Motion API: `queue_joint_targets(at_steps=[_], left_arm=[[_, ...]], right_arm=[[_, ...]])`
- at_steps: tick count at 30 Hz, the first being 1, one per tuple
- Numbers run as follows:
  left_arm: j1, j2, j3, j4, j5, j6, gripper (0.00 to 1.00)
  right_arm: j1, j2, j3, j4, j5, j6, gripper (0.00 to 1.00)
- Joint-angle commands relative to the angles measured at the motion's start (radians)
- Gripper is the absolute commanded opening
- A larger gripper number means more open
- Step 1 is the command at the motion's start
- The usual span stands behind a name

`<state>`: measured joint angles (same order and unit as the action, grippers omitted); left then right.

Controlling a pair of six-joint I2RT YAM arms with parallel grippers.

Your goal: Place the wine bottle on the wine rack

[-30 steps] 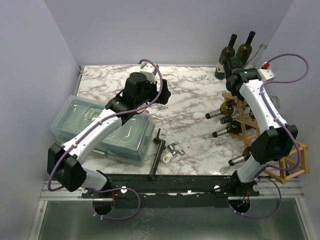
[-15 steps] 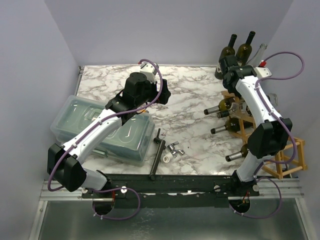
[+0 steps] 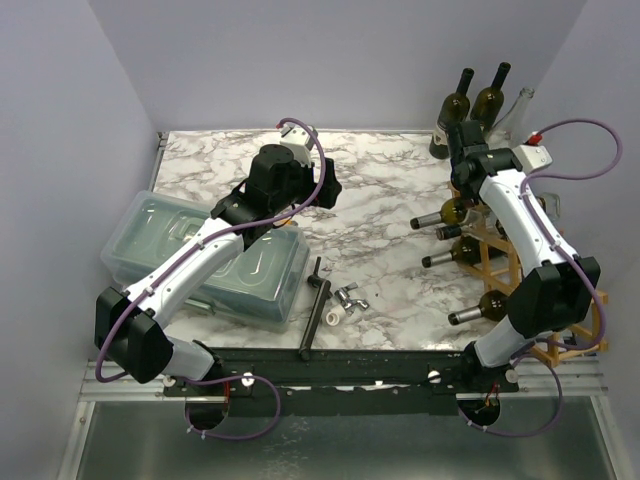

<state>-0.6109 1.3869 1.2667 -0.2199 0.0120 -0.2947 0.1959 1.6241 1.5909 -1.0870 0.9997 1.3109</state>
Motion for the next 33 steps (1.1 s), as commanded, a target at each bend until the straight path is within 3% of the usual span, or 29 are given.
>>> queue_joint_targets(at_steps=[1, 11, 33], left_arm=[[-0.004, 0.008, 0.03, 0.0, 0.018, -0.005, 0.92], [-0.004, 0.011, 0.031, 0.001, 0.018, -0.003, 0.92], [0.0, 0.003, 0.033, -0.001, 0.017, -0.001, 0.92]], right_arm=[[-0.006, -0.059, -0.043, 0.249, 0.103, -0.079, 0.01], [-0.006, -0.063, -0.027, 0.35, 0.122, -0.079, 0.01], [-0.006, 0.018, 0.087, 0.306, 0.193, 0.209, 0.0]])
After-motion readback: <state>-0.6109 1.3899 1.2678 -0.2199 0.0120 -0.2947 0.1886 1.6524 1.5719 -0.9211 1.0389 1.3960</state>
